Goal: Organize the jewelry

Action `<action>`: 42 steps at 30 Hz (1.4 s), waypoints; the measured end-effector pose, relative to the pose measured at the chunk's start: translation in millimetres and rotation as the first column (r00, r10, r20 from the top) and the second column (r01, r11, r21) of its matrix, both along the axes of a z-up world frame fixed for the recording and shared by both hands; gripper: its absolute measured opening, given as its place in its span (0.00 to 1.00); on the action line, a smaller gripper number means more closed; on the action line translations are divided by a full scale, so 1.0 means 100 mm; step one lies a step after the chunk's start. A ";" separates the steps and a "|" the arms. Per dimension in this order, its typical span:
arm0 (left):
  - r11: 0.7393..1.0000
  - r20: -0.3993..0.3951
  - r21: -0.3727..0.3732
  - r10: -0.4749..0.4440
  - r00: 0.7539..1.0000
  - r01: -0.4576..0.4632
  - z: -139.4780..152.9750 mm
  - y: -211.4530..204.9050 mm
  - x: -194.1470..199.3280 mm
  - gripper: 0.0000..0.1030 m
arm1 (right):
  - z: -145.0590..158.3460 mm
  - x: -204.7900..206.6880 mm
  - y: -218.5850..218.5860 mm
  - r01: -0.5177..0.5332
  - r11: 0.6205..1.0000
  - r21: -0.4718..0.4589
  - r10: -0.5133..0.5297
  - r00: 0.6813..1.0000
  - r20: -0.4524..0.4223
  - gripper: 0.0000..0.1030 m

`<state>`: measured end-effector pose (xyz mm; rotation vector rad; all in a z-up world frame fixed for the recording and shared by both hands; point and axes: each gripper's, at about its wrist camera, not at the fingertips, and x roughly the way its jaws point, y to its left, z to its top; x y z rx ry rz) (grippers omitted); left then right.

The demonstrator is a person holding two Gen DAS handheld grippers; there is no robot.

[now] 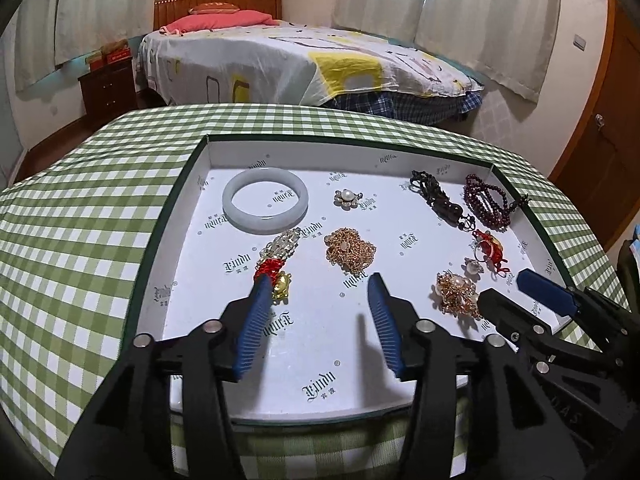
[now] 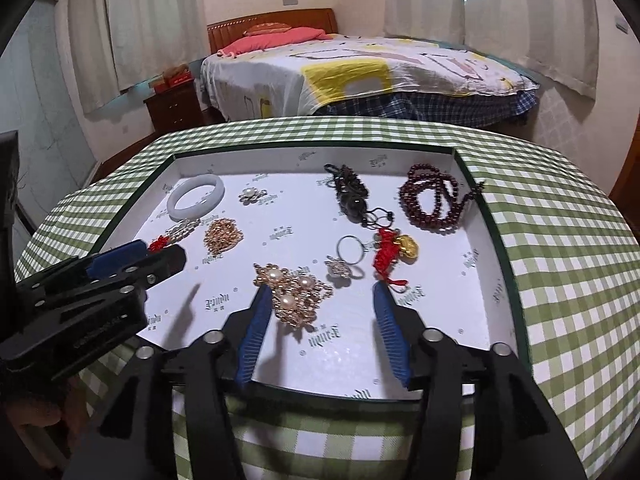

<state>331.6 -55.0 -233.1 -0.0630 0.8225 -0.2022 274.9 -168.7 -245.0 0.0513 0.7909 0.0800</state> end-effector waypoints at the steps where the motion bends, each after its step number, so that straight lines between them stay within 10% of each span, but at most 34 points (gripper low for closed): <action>1: 1.000 0.006 0.003 0.003 1.000 -0.003 0.02 0.00 -0.02 0.52 | 0.00 -0.01 -0.01 0.006 1.000 0.001 -0.006 1.000 0.004 0.56; 14: 0.995 0.111 0.061 0.070 0.991 -0.077 0.49 0.07 -0.69 0.87 | 0.32 -0.48 -0.07 0.048 0.998 0.027 -0.050 0.997 0.062 0.72; 42: 0.988 0.325 0.042 0.127 0.937 -0.149 1.72 0.25 -2.01 0.94 | 1.54 -1.73 0.01 0.031 0.999 0.013 -0.033 0.951 0.307 0.75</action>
